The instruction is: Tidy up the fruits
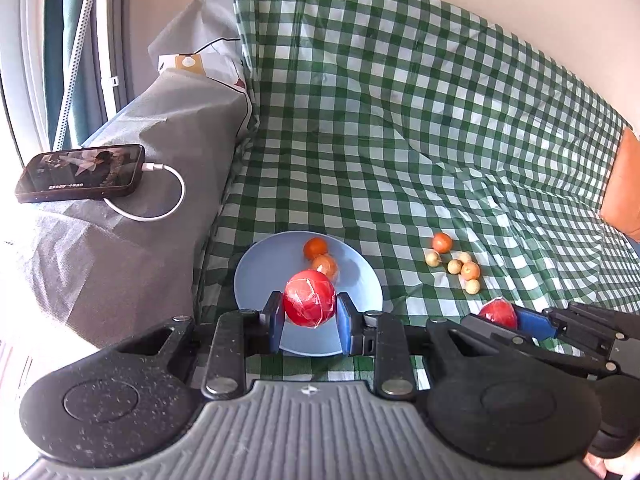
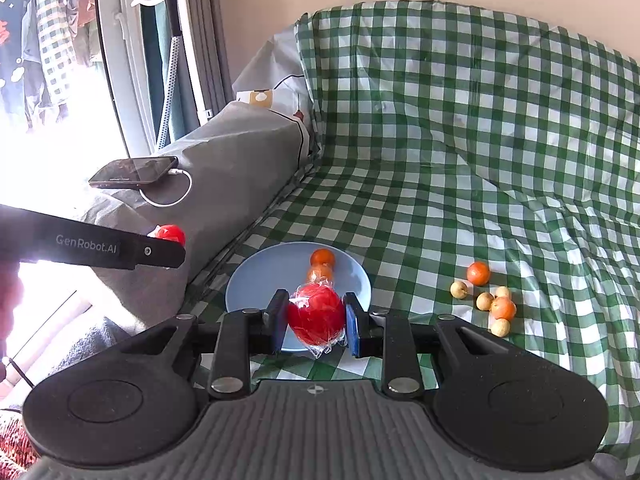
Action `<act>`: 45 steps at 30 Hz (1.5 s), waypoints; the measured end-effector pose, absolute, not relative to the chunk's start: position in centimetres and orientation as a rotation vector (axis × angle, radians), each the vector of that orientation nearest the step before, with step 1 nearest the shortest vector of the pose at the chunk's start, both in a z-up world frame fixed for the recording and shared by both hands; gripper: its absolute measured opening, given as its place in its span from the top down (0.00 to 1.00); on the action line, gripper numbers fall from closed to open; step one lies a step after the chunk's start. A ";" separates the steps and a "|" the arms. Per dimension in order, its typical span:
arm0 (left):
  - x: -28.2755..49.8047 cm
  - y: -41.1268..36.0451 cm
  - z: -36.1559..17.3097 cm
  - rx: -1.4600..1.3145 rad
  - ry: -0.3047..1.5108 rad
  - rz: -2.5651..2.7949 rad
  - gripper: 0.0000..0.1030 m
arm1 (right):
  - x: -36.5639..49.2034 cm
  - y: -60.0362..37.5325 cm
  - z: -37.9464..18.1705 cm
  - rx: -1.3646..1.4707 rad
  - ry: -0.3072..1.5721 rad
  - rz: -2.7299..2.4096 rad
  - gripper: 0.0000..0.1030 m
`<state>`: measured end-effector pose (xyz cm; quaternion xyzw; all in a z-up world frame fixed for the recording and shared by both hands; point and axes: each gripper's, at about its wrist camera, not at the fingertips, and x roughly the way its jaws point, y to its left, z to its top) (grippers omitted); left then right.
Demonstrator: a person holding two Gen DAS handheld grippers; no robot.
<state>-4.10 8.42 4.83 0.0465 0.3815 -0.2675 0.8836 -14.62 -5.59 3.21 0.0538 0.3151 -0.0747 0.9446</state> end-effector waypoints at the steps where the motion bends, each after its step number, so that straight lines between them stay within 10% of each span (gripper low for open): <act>1: -3.8 8.3 4.7 0.097 0.795 -0.556 0.71 | -14.4 -5.7 3.1 0.111 0.647 -0.152 0.71; 35: 8.8 2.5 -7.6 0.233 1.036 -0.490 0.71 | -0.8 -8.2 -8.4 0.092 0.927 -0.113 0.71; 37: 9.2 2.2 -7.9 0.252 1.034 -0.492 0.64 | -0.2 -8.2 -8.9 0.083 0.936 -0.112 0.71; 40: 9.6 2.0 -7.3 0.247 1.024 -0.475 0.10 | 0.6 -8.1 -9.3 0.065 0.942 -0.097 0.70; 45: 7.7 3.2 -3.6 0.232 0.929 -0.486 0.00 | 0.3 -7.9 -7.4 0.070 0.924 -0.090 0.19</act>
